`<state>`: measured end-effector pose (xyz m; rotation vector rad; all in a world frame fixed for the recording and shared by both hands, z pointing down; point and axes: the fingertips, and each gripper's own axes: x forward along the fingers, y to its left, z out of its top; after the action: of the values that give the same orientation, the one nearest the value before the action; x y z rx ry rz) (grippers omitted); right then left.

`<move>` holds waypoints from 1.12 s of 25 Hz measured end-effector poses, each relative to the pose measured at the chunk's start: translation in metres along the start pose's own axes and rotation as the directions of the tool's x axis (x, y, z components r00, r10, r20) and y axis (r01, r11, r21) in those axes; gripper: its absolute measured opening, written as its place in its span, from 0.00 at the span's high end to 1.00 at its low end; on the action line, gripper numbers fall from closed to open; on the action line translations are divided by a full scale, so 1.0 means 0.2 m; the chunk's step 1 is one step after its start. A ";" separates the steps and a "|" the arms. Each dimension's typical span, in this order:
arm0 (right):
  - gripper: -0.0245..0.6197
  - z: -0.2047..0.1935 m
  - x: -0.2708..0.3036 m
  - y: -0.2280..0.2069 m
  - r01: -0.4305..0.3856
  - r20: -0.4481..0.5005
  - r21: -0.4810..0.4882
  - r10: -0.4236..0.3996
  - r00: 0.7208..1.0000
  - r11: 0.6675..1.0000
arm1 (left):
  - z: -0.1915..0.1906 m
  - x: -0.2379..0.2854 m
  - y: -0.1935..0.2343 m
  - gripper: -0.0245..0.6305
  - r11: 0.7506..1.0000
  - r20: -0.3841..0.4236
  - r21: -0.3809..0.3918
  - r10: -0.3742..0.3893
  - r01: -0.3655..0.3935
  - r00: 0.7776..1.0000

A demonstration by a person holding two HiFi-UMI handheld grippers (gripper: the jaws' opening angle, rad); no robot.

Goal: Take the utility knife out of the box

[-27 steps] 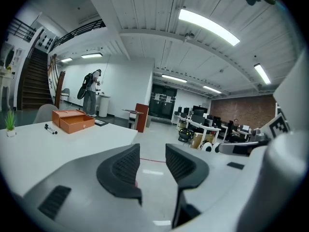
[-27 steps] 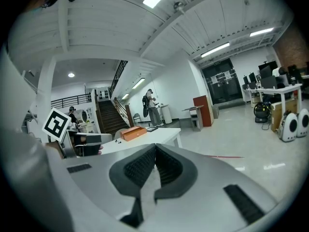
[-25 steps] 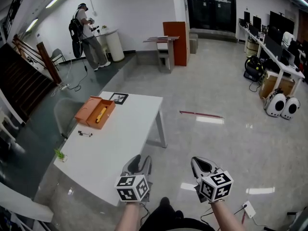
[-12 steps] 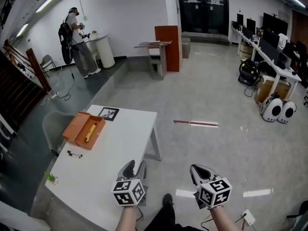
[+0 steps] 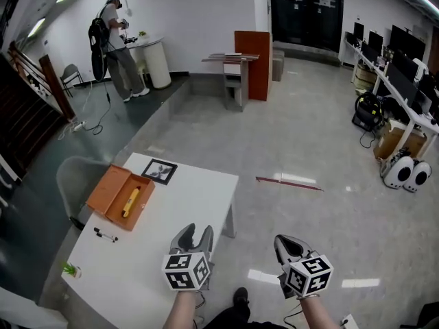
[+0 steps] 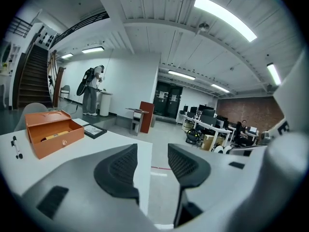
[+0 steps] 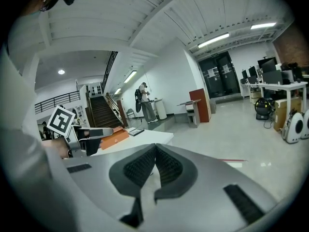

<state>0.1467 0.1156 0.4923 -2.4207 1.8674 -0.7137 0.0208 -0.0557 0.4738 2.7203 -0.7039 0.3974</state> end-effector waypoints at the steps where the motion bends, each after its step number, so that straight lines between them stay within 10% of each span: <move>1: 0.96 0.02 0.05 0.00 -0.004 -0.005 -0.001 0.004 1.000 1.000 | 0.01 0.03 0.03 0.70 1.000 -0.002 -0.006 0.001 -0.001 1.000; 17: 0.96 0.21 0.62 0.14 -0.145 -0.079 -0.056 0.141 0.987 0.988 | 0.15 0.23 0.44 0.70 0.991 0.010 -0.074 0.115 -0.114 0.993; 28: 0.96 0.34 1.05 0.24 -0.376 -0.158 -0.096 0.358 0.920 0.922 | 0.21 0.21 0.72 0.70 0.927 0.032 -0.158 0.348 -0.339 0.937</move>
<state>0.1659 -0.1092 0.4911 -2.0279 2.3964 -0.7705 -0.0089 -0.2086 0.4802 2.4743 -1.1854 0.3251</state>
